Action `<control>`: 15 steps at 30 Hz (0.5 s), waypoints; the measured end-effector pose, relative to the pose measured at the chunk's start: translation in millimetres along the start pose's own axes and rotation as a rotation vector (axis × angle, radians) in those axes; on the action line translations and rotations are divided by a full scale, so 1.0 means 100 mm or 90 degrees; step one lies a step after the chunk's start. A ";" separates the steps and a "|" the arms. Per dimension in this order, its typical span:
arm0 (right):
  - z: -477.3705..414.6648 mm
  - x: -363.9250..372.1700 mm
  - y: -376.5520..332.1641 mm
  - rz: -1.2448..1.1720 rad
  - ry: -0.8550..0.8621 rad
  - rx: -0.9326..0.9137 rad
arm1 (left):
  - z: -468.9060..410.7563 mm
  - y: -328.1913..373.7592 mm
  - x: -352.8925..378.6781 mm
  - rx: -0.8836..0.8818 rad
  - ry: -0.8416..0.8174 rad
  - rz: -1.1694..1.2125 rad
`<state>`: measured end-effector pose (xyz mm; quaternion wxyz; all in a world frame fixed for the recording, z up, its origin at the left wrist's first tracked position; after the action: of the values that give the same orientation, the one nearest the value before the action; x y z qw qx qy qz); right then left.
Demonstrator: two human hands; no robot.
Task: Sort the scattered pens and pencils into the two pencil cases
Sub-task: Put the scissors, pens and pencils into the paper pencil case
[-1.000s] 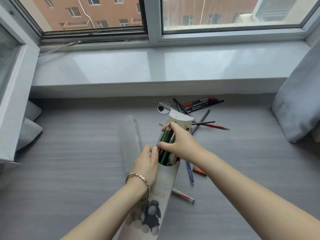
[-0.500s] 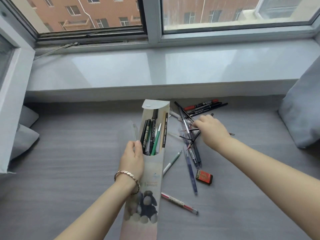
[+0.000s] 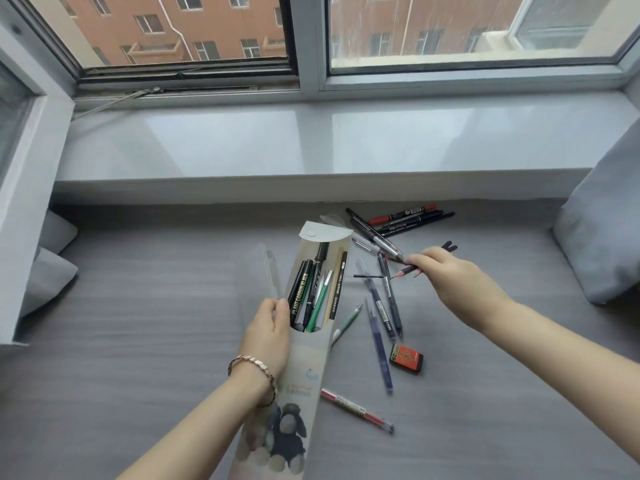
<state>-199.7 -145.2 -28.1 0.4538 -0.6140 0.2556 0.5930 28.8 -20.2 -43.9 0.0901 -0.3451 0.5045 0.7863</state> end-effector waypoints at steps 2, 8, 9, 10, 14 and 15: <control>0.12 -0.23 -0.11 -0.089 0.149 -0.048 | 0.03 0.02 0.04 0.015 -0.033 -0.001; 0.31 -0.15 -0.74 -0.077 0.312 -0.169 | 0.15 0.14 0.19 0.063 -0.134 -0.017; 0.33 -0.07 -0.83 -0.057 0.305 -0.194 | 0.18 0.17 0.20 0.069 -0.138 -0.007; 0.36 0.01 -0.91 -0.047 0.290 -0.215 | 0.20 0.19 0.20 0.075 -0.138 0.002; 0.46 0.16 -1.06 -0.051 0.230 -0.244 | 0.26 0.19 0.17 0.093 -0.129 0.009; 0.51 0.17 -1.10 -0.041 0.214 -0.263 | 0.28 0.17 0.16 0.093 -0.124 0.015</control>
<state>-127.9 -47.2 -10.7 0.2885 -0.7915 0.1812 0.5075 -4.0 -8.0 -34.1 0.1543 -0.2538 0.5531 0.7784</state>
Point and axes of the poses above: each hand's wrist, its own z-axis away from the middle knuckle, its own x-axis out of the palm, y = z × x, the point moved 6 cm from there along -z, towards the middle knuckle, and after that the axes turned 6 degrees about x, right-handed, at the moved point
